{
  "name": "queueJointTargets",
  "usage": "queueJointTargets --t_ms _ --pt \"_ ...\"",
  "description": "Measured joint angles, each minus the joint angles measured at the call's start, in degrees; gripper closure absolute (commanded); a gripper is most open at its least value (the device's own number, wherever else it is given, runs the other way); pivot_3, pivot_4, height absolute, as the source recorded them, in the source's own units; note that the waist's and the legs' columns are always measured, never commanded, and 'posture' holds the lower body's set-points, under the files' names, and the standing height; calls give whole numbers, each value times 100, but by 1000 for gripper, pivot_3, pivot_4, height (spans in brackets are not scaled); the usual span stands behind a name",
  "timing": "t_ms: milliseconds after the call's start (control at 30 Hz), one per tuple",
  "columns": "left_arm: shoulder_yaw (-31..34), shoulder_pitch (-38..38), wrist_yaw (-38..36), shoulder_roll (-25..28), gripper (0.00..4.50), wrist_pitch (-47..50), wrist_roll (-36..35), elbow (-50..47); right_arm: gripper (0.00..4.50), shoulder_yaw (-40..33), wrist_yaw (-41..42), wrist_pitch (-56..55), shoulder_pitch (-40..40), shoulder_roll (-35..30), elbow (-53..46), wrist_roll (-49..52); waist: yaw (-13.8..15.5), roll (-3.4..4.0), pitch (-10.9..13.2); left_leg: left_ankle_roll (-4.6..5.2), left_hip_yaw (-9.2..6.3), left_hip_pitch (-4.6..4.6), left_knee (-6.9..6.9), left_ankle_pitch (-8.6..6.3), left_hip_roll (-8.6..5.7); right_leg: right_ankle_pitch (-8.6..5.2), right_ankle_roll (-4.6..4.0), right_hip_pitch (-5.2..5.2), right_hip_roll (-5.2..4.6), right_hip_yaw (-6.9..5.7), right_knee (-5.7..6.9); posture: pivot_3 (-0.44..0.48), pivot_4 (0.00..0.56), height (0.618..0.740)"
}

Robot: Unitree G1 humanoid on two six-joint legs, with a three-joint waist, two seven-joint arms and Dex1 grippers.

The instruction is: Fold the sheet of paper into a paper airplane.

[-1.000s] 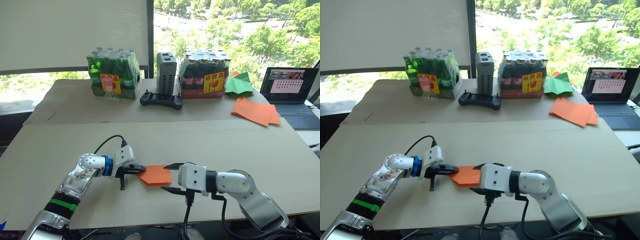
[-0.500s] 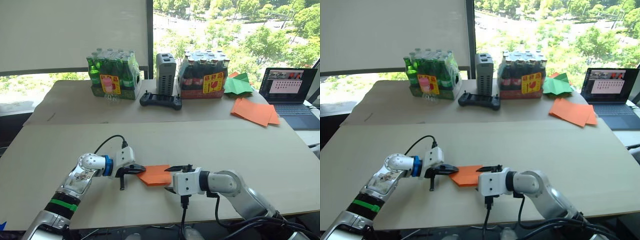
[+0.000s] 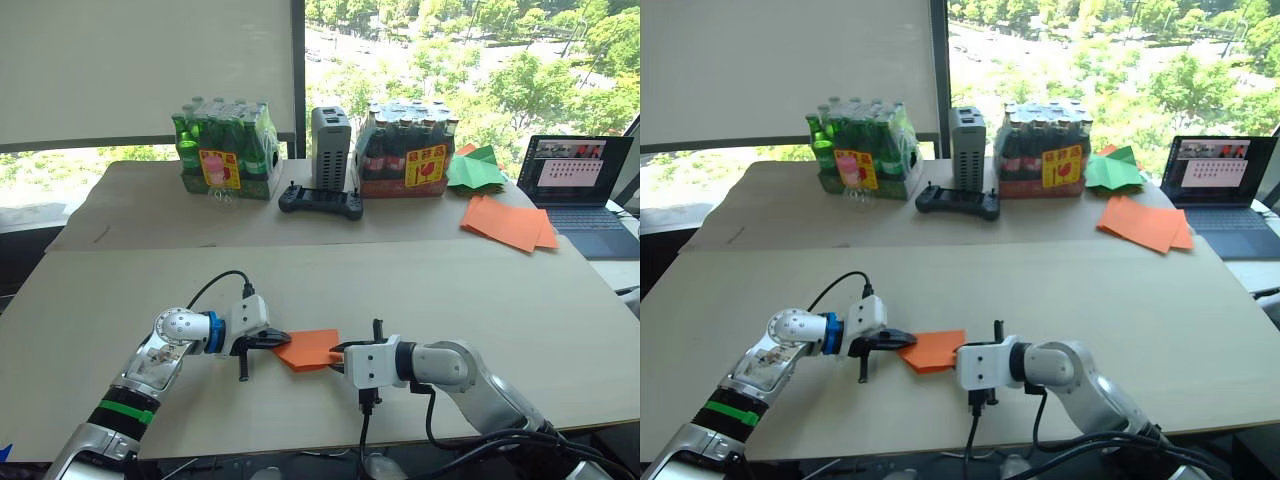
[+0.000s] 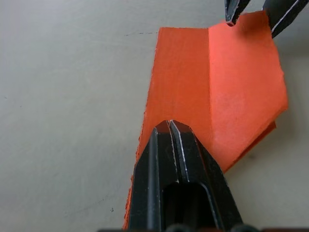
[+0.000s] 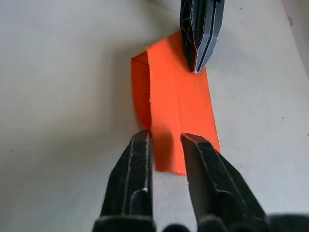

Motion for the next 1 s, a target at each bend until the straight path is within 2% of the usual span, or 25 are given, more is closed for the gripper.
queueJointTargets --t_ms 33,267,600,800,1000 --pt "-1 2 4 0 4500 -14 3 6 4483 -2 11 3 -5 11 0 1 0 0 0 0 0 2 0 0 0 0 0 2 0 0 0 0 150 723" --pt "3 29 9 12 4500 -121 57 53 4483 -177 191 385 -61 247 -18 319 -12 0 0 1 -1 45 -10 -1 3 -6 7 46 3 -1 -7 0 150 723" --pt "9 29 9 12 4500 -157 95 88 4483 -211 395 925 -186 369 -90 472 -17 1 0 2 -3 48 -10 -1 4 -10 12 48 3 -1 -5 0 150 723" --pt "8 29 15 11 4500 -178 99 96 2562 -176 399 981 -164 372 -218 471 -16 1 -1 1 -3 47 -10 -1 3 -10 13 48 3 -1 -6 0 150 723" --pt "6 29 20 11 4500 -179 99 95 2562 -145 402 997 -134 374 -254 472 -16 1 0 1 -4 47 -10 -1 3 -12 16 48 3 0 -6 0 150 723"
